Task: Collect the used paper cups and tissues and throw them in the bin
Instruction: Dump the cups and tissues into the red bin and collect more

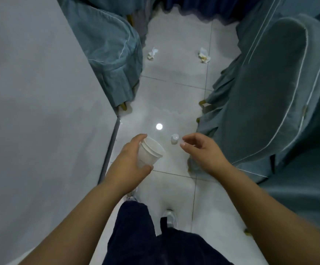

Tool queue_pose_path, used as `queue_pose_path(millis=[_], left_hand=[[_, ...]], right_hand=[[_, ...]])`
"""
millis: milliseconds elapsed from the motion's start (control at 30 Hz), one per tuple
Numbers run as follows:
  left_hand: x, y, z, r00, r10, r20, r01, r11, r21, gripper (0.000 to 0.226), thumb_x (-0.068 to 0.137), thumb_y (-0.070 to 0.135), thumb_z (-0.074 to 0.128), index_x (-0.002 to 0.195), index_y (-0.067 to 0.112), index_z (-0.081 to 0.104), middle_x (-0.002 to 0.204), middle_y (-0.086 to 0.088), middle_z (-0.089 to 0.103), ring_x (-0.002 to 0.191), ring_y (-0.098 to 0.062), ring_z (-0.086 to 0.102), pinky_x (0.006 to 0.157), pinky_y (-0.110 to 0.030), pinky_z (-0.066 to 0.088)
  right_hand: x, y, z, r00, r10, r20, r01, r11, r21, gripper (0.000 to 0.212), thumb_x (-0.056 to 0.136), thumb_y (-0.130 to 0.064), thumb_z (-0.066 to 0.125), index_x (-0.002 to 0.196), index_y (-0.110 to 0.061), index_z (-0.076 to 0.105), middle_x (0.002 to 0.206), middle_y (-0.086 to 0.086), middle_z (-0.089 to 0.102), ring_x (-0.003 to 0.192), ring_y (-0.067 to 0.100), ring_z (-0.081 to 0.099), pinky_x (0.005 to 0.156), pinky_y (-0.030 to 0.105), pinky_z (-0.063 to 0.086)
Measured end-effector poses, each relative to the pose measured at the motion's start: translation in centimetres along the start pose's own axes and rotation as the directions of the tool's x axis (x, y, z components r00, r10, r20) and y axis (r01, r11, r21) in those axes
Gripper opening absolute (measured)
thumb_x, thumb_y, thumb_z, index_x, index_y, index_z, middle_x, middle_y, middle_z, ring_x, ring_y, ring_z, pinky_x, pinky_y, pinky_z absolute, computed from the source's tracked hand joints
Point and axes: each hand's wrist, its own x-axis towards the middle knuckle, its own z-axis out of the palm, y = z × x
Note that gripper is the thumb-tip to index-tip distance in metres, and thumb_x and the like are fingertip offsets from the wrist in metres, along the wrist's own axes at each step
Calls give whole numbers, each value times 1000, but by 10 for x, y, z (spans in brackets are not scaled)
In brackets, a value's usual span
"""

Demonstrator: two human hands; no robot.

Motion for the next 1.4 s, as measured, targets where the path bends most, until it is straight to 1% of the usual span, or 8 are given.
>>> queue_pose_path(millis=[200, 367, 533, 800, 967, 1133, 1200, 1400], left_hand=[[105, -16, -42, 996, -6, 94, -1, 997, 73, 76, 79, 18, 74, 138, 35, 30, 123, 8, 46, 106, -12, 50, 82, -26, 42], [191, -35, -42, 986, 15, 165, -37, 991, 128, 79, 77, 20, 76, 139, 33, 29, 124, 9, 45, 106, -10, 49, 85, -25, 41], [277, -70, -5, 981, 6, 192, -32, 991, 131, 78, 77, 19, 77, 138, 33, 31, 117, 14, 45, 102, -7, 48, 83, -24, 40], [410, -166, 91, 978, -56, 203, 30, 991, 130, 81, 78, 16, 75, 142, 30, 28, 130, 8, 46, 109, -12, 49, 85, -26, 43], [471, -227, 144, 976, -4, 218, -33, 985, 168, 81, 75, 18, 77, 141, 24, 31, 117, 15, 42, 105, -8, 49, 78, -16, 41], [505, -277, 179, 964, 60, 259, -109, 978, 179, 73, 72, 20, 81, 132, 22, 39, 97, 27, 43, 88, 14, 52, 65, -2, 43], [512, -295, 188, 953, 94, 287, -144, 977, 158, 65, 73, 27, 80, 123, 27, 39, 96, 30, 43, 89, 23, 49, 68, 3, 40], [525, -331, 192, 950, 54, 307, -131, 962, 237, 78, 70, 23, 81, 131, 32, 35, 103, 30, 43, 92, 6, 53, 68, -5, 40]], right_hand=[[83, 13, 16, 964, 181, -195, -185, 983, -2, 17, 91, -34, 61, 105, -25, 60, 96, -11, 60, 87, 5, 57, 67, 16, 42], [158, 45, 35, 909, 311, -278, -304, 950, 70, 14, 90, -32, 62, 101, -23, 60, 95, -5, 61, 86, 13, 60, 80, 38, 55], [241, 107, 54, 861, 404, -308, -406, 912, 60, 24, 91, -30, 62, 109, -15, 58, 96, -1, 60, 86, 16, 57, 78, 32, 50], [390, 246, 89, 848, 482, -218, -514, 848, -124, 42, 90, -33, 62, 127, -17, 48, 123, 5, 56, 106, 23, 57, 91, 40, 50], [467, 321, 117, 860, 480, -175, -511, 814, -277, 55, 88, -33, 65, 133, -14, 41, 131, 10, 48, 115, 29, 52, 93, 38, 45], [517, 374, 147, 867, 476, -149, -495, 782, -378, 68, 86, -35, 67, 141, -15, 31, 139, 12, 34, 123, 32, 44, 97, 38, 41], [529, 392, 155, 863, 486, -140, -500, 777, -381, 71, 86, -36, 68, 142, -15, 28, 141, 12, 29, 123, 32, 43, 97, 37, 41], [550, 425, 165, 860, 498, -111, -499, 775, -388, 62, 92, -31, 60, 142, -16, 27, 139, 14, 30, 116, 34, 50, 97, 40, 44]])
